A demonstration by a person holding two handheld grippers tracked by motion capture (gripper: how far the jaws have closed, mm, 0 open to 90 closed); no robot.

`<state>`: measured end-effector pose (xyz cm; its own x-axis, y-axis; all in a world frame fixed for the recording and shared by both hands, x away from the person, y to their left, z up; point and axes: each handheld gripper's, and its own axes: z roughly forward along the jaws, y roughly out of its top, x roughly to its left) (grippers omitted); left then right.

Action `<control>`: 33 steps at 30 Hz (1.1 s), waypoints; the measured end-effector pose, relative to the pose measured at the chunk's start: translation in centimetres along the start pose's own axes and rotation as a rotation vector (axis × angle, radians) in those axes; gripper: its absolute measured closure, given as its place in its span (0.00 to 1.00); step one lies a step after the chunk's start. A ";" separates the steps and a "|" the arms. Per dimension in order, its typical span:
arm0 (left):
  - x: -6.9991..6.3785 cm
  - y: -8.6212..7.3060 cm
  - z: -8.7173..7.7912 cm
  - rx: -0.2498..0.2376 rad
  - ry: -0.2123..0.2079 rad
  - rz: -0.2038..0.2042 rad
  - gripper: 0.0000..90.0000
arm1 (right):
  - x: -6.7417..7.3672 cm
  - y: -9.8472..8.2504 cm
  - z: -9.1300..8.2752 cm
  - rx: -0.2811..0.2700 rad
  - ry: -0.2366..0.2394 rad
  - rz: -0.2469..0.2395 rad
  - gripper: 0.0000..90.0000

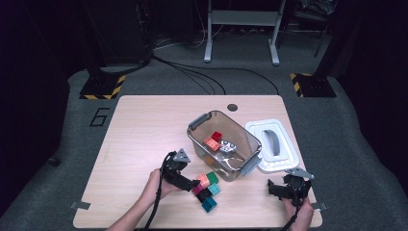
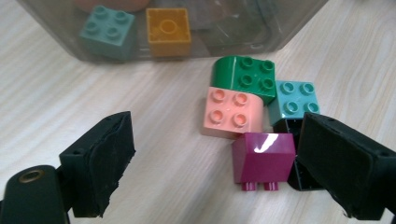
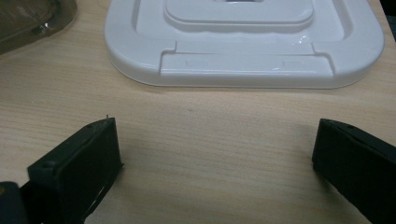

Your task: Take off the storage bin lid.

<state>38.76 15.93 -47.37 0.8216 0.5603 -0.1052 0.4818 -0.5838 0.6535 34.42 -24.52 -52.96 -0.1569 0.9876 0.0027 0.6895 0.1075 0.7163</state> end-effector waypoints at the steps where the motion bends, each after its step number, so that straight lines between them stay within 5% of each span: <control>1: -0.2 -0.1 0.3 0.007 0.000 0.008 0.12 | 0.0 0.0 0.0 0.000 0.000 0.000 0.00; 8: -1.2 -0.9 1.8 0.034 0.000 0.037 0.18 | 0.0 0.0 0.0 0.000 0.000 0.000 0.00; 22: -1.3 -1.6 1.8 0.024 0.001 0.075 0.63 | 0.0 0.0 0.0 0.000 0.000 0.001 0.00; 33: -0.7 -1.8 1.1 0.010 0.026 0.068 0.66 | 0.0 0.0 0.0 0.000 -0.001 0.001 0.00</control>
<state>37.60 15.94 -49.31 0.8445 0.5340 -0.0412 0.4283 -0.6271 0.6507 34.43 -24.53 -52.96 -0.1558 0.9878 0.0027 0.6893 0.1068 0.7165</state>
